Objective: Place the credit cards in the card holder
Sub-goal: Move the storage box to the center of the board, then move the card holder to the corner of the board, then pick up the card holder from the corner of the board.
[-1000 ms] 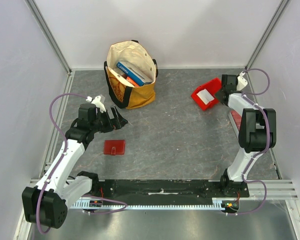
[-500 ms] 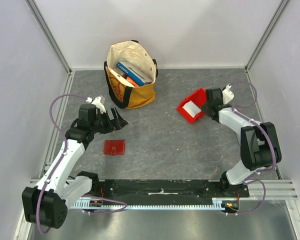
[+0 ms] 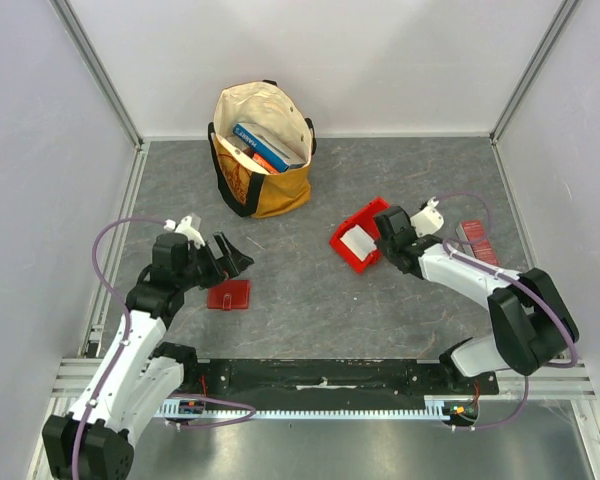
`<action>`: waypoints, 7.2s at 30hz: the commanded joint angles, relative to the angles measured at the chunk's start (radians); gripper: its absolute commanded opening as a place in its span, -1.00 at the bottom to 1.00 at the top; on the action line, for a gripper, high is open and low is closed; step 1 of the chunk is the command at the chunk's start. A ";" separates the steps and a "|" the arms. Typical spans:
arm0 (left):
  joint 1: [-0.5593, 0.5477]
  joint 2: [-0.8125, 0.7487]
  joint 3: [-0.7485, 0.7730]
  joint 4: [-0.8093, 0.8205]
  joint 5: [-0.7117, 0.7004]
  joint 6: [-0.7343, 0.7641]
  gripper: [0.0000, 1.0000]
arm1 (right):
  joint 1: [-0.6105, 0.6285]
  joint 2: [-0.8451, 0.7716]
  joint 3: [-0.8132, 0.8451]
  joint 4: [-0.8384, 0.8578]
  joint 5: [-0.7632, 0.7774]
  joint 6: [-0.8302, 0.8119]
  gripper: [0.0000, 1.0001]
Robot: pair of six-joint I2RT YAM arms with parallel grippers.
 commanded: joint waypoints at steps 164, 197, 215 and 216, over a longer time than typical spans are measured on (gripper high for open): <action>-0.798 0.473 -0.255 0.497 -0.175 -0.419 0.50 | 0.591 -0.277 -0.421 0.388 -0.357 -0.272 -0.04; -0.798 0.442 -0.292 0.525 -0.215 -0.411 -0.01 | 0.593 -0.296 -0.516 0.546 -0.538 -0.207 -1.00; -0.635 0.086 -0.451 0.804 -0.046 -0.335 0.75 | 0.594 -0.549 -0.646 0.658 -0.521 -0.191 -1.00; -0.635 0.102 -0.439 0.819 -0.022 -0.322 0.75 | 0.593 -0.549 -0.646 0.672 -0.527 -0.191 -1.00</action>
